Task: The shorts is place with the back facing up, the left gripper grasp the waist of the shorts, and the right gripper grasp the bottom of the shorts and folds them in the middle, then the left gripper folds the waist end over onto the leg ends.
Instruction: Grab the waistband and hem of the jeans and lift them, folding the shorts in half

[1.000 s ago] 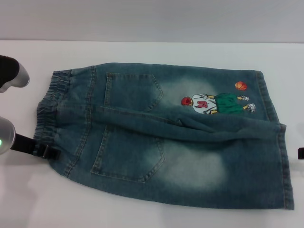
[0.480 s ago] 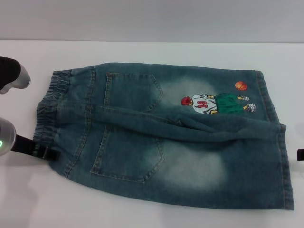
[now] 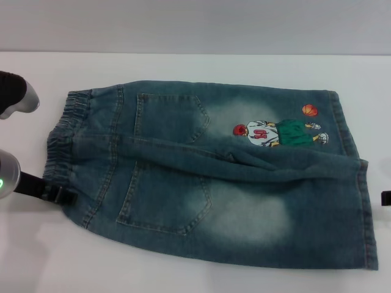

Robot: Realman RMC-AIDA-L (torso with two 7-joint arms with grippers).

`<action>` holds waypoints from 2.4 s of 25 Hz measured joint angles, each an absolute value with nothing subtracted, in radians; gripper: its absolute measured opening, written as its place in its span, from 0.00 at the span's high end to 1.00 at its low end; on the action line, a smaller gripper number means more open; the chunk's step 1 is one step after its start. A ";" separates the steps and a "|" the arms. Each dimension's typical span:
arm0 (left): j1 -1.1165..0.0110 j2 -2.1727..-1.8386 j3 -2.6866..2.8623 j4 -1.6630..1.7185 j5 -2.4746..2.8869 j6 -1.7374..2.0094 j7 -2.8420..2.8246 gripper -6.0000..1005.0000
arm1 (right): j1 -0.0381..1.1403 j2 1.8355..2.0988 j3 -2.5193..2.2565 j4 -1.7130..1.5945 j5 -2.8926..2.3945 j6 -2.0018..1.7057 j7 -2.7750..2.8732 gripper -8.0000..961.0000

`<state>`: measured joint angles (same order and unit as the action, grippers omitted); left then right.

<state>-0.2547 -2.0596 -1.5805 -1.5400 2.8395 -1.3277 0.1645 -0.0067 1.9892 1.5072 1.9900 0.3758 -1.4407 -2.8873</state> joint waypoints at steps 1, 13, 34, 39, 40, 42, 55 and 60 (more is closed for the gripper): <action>-0.255 -2.060 -1.581 -1.540 2.840 -1.328 0.165 0.26 | -0.008 1.989 1.507 1.995 0.376 -1.441 -2.887 0.28; -0.269 -2.059 -1.600 -1.509 2.839 -1.339 0.172 0.55 | -0.012 1.991 1.504 2.022 0.376 -1.454 -2.888 0.28; -0.236 -2.060 -1.584 -1.628 2.833 -1.366 0.164 0.99 | -0.023 1.991 1.492 2.025 0.376 -1.457 -2.889 0.28; -0.233 -2.060 -1.580 -1.638 2.836 -1.370 0.144 0.99 | -0.023 1.989 1.482 2.025 0.376 -1.457 -2.889 0.28; -0.233 -2.060 -1.580 -1.638 2.836 -1.370 0.144 0.99 | -0.023 1.989 1.482 2.025 0.376 -1.457 -2.889 0.28; -0.226 -2.059 -1.580 -1.649 2.845 -1.368 0.135 0.99 | -0.023 1.989 1.482 2.025 0.376 -1.457 -2.889 0.28; -0.223 -2.059 -1.571 -1.613 2.880 -1.321 0.142 0.72 | -0.022 1.990 1.477 2.025 0.376 -1.457 -2.889 0.28; -0.227 -2.058 -1.575 -1.602 2.880 -1.319 0.144 0.52 | -0.020 1.989 1.476 2.025 0.376 -1.457 -2.889 0.28</action>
<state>-0.2266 -2.0585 -1.5746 -1.6024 2.8798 -1.3192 0.1436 -0.0201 1.9894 1.4765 2.0248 0.3758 -1.4572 -2.8885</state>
